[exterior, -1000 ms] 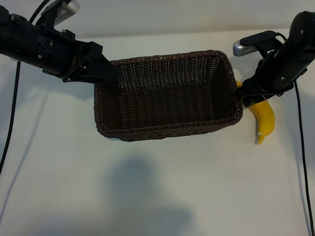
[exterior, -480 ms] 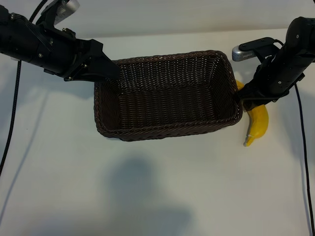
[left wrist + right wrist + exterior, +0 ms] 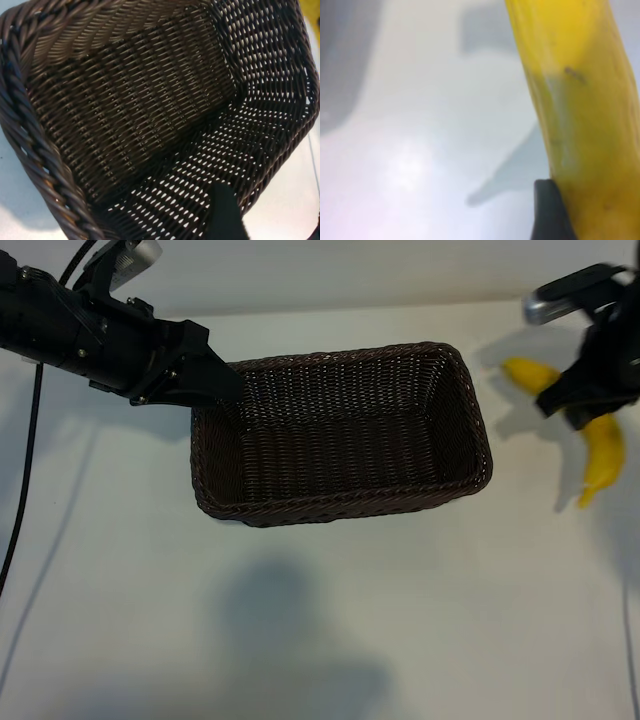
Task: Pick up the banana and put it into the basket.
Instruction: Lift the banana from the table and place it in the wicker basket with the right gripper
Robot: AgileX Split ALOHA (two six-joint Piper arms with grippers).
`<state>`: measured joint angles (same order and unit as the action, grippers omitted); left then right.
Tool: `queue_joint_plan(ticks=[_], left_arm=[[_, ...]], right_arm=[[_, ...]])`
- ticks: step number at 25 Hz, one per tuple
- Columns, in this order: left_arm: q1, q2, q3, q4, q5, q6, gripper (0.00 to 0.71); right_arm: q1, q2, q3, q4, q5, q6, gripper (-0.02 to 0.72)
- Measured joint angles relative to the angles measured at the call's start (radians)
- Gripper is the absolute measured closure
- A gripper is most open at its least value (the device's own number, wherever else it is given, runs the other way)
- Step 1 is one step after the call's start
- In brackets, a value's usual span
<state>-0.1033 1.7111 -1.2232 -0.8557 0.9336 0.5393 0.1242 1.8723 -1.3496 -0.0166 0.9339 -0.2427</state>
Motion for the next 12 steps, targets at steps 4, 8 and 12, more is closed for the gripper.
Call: queue_joint_plan(ticks=[4,8,12], left_arm=[[0.0,0.0,0.0,0.0,0.032,0.007,0.231],[0.0,0.0,0.0,0.0,0.056,0.018,0.231],[0.0,0.0,0.0,0.0,0.065,0.022,0.231]], right_arm=[[-0.016,-0.059,-0.008,0.127,0.034,-0.053,0.279],[0.002,-0.116,-0.014,0.348,0.076,-0.138,0.279],[0.014,-0.142,-0.014,0.465,0.119,-0.181,0.279]])
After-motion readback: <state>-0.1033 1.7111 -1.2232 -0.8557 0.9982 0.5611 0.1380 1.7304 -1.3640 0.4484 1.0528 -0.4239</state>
